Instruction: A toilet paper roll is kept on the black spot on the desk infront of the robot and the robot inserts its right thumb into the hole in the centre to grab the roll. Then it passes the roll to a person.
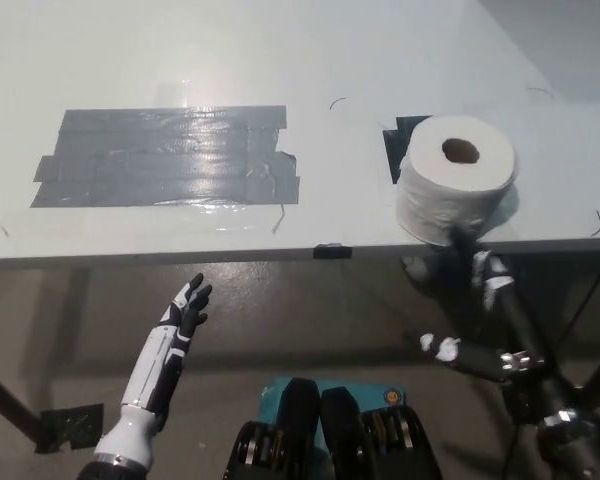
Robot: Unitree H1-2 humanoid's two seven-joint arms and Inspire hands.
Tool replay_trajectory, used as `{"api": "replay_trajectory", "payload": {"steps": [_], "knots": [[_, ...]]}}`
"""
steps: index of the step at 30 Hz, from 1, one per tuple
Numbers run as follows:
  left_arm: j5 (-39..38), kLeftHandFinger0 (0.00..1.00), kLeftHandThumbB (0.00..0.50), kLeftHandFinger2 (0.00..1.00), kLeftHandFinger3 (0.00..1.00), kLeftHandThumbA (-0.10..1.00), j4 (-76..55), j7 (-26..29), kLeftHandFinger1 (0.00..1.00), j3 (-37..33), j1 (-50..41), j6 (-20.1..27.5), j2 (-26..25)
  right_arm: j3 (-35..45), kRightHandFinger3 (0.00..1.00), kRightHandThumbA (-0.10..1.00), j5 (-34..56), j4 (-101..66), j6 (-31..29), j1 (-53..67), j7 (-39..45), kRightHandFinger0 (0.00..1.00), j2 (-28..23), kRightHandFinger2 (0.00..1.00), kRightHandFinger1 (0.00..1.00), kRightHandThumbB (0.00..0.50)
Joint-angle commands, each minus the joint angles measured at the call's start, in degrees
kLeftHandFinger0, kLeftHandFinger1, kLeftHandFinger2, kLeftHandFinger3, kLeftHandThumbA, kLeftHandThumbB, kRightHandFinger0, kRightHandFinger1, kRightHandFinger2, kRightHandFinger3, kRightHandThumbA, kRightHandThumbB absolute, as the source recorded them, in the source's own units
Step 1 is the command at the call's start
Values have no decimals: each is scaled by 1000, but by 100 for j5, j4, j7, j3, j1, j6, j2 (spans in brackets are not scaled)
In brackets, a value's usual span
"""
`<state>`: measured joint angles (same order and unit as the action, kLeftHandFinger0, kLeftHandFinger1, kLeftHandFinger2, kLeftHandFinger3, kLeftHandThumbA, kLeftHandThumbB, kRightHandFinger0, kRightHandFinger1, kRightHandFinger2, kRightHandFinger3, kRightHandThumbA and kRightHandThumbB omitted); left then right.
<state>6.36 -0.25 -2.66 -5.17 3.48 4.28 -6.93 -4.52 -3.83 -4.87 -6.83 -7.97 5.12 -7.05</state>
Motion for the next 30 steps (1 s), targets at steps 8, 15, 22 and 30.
{"api": "replay_trajectory", "payload": {"steps": [8,15,22,30], "knots": [[158,1000,119,1000,1000,1000,-214,-27,1000,-146,-47,141,6,1142,1000,1000,326,-2477,1975,-1350,222,1000,-1250,1000,1000,405],[155,1000,112,1000,1000,1000,-202,0,1000,-115,-143,214,11,884,1000,948,709,-804,3376,-3181,1070,1000,-2383,1000,1000,363],[122,1000,114,1000,1000,1000,-179,-28,1000,-88,-21,199,-3,-215,1000,933,-64,1963,3376,-5107,2282,1000,-2915,1000,1000,377],[134,1000,125,1000,1000,1000,-197,-56,1000,-89,115,113,-13,-1822,1000,1000,-710,4356,2973,-6683,3857,1000,-2899,1000,1000,341]]}}
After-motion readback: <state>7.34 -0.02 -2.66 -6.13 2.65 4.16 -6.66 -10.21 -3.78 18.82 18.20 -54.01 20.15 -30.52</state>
